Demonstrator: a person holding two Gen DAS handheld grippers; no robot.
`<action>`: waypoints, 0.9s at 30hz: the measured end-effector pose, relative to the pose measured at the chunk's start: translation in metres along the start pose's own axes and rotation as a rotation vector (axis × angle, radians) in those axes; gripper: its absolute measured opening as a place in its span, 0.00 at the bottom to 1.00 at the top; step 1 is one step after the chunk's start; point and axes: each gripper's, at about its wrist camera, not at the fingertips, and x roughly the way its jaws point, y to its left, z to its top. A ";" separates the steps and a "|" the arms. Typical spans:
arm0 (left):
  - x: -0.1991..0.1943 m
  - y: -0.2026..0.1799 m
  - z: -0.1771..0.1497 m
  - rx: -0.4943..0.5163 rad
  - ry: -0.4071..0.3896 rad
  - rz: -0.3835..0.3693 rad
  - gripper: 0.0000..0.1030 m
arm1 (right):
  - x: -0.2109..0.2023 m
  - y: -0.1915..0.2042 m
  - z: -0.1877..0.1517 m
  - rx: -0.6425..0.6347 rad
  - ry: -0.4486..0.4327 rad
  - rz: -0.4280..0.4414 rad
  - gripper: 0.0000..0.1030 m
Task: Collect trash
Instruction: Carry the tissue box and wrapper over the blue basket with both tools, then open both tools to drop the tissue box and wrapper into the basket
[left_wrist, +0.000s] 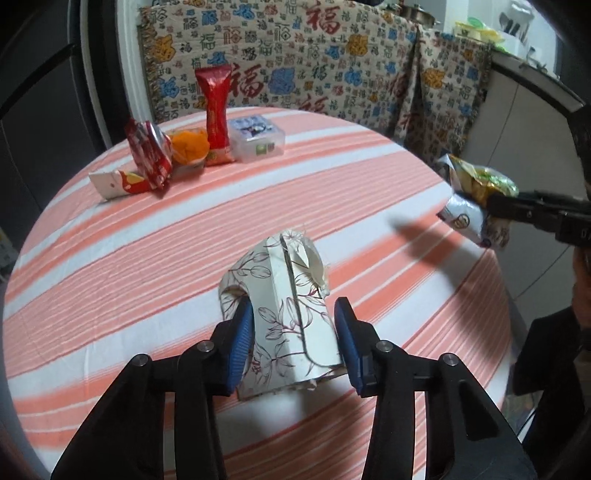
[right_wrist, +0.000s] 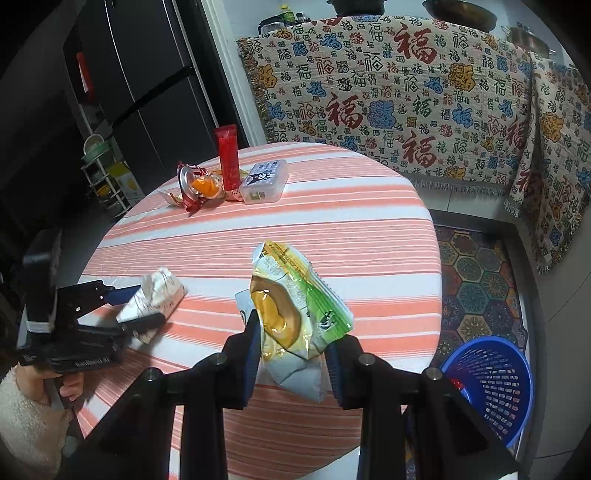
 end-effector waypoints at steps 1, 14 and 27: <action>-0.001 -0.001 0.002 0.000 -0.007 -0.009 0.41 | -0.002 -0.001 0.000 0.002 -0.003 -0.002 0.31; -0.005 -0.080 0.060 0.044 -0.087 -0.184 0.40 | -0.043 -0.055 -0.003 0.091 -0.068 -0.079 0.30; 0.061 -0.242 0.120 0.134 -0.033 -0.452 0.40 | -0.098 -0.203 -0.040 0.288 -0.047 -0.355 0.30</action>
